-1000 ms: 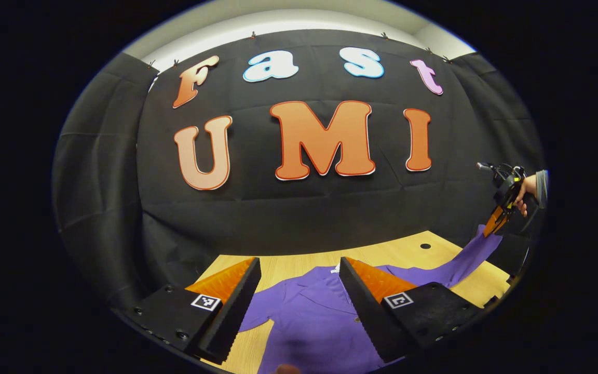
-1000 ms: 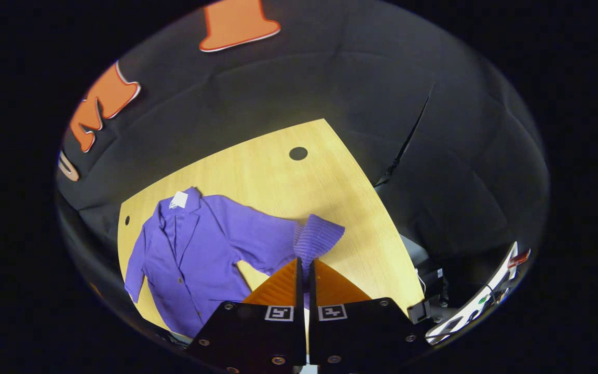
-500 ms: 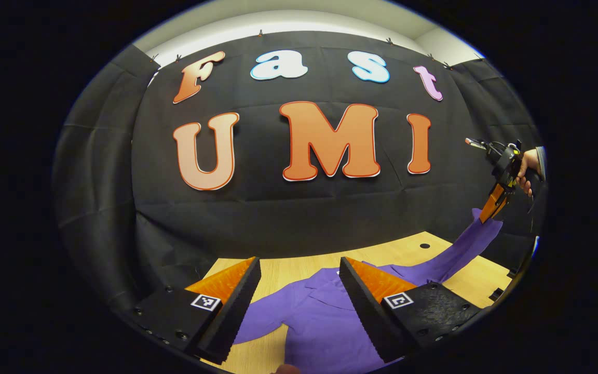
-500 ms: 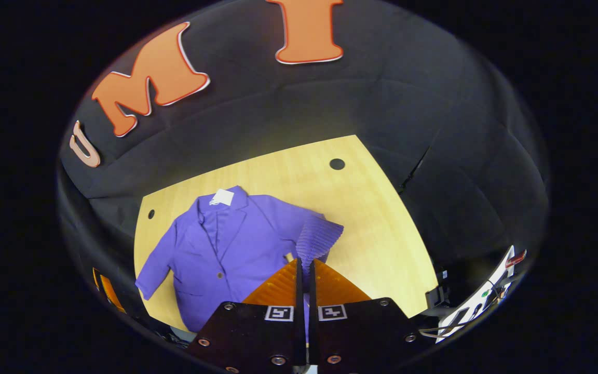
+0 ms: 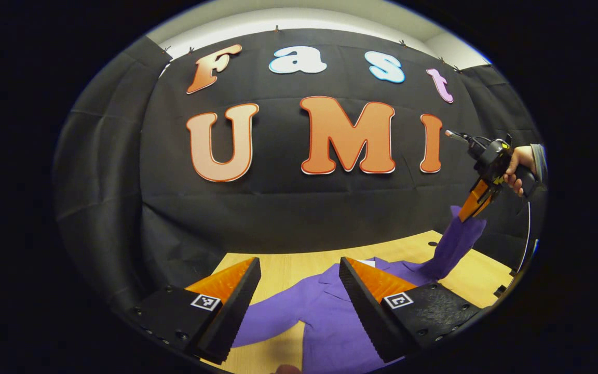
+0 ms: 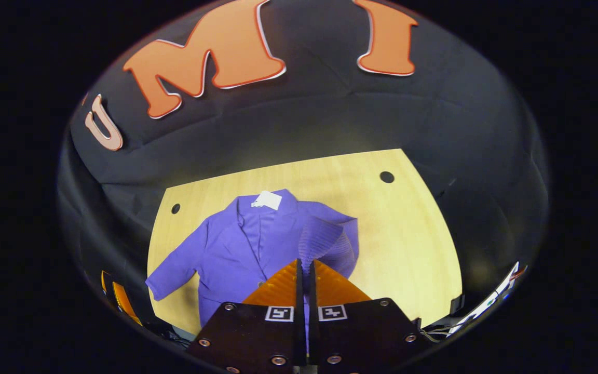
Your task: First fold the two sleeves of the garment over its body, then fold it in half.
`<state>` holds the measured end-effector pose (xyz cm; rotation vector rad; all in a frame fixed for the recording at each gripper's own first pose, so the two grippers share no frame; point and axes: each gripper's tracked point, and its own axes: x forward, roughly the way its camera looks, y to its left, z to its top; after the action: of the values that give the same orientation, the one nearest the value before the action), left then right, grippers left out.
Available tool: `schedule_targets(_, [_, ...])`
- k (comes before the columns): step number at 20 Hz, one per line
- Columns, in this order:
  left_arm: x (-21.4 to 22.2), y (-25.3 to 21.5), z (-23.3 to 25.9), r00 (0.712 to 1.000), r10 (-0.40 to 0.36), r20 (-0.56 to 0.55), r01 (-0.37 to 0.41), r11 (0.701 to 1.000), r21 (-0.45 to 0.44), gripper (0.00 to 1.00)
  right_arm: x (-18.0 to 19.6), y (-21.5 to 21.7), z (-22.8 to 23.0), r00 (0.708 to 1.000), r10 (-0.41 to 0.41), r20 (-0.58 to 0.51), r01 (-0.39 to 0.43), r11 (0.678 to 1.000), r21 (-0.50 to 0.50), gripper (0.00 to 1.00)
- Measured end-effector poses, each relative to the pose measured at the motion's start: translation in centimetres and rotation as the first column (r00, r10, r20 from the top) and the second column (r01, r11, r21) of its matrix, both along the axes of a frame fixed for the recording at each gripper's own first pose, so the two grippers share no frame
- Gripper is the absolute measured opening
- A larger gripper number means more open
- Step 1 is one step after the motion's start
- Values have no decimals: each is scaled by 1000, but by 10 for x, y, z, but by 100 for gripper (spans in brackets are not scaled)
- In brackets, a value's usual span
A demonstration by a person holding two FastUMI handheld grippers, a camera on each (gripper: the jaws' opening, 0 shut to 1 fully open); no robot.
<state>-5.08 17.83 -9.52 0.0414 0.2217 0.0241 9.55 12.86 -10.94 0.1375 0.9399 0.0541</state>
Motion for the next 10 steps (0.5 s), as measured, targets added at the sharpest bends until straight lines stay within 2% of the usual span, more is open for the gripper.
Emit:
schedule_targets(3, [-5,23,-6,999,37,-12,-37,999,-5,98,14,44,-15,997,67,-22,-67,998,-10,3])
schedule_targets(10, [-16,75,-20,989,139,-45,-139,990,0,98,30,140,-36,982,183,-50,-181,983,43,3])
